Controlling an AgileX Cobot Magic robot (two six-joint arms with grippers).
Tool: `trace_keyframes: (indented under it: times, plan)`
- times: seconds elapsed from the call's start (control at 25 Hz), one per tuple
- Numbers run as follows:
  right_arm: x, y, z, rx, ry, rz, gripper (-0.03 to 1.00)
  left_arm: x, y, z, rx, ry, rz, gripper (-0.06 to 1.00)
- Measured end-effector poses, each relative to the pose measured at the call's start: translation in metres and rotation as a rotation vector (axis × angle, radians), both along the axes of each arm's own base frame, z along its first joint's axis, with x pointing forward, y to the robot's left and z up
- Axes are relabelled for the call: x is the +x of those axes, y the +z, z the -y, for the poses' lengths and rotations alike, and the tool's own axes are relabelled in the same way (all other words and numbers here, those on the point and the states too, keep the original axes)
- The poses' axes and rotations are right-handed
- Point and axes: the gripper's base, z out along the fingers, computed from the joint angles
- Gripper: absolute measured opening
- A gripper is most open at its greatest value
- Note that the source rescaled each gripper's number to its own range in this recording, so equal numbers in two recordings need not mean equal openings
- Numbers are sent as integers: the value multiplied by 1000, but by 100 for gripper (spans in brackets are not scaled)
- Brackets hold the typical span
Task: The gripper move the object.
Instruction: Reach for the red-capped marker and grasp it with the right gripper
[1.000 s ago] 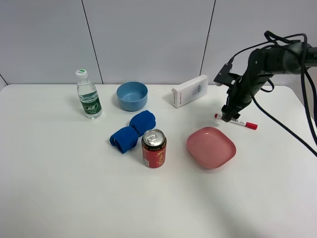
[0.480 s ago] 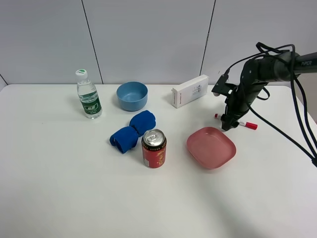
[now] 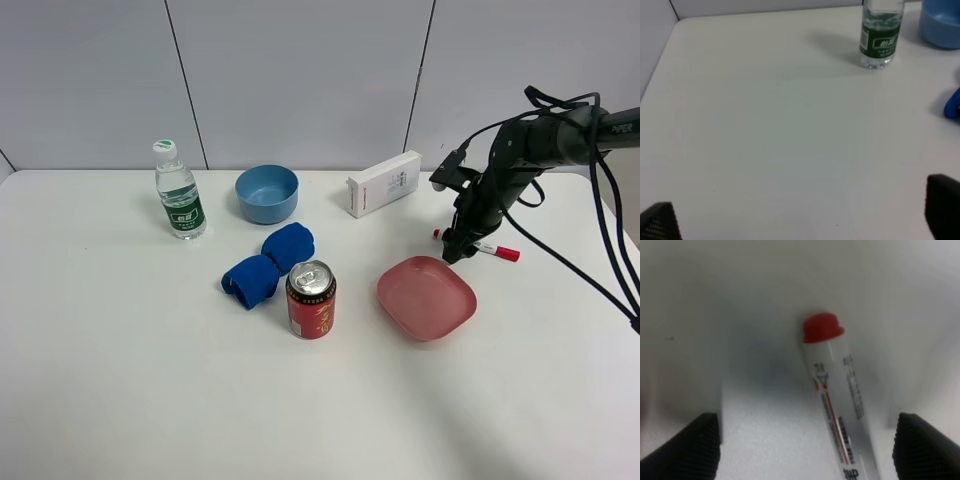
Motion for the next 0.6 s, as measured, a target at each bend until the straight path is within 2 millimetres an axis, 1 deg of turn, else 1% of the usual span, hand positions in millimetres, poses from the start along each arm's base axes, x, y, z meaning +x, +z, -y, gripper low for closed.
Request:
trace_keyframes:
  times: [0.44, 0.6]
  plan:
    - [1, 0, 13, 28, -57, -6, 65, 0, 0, 0, 0, 0, 0, 100]
    - [1, 0, 14, 40, -83, -8, 65, 0, 0, 0, 0, 0, 0, 100]
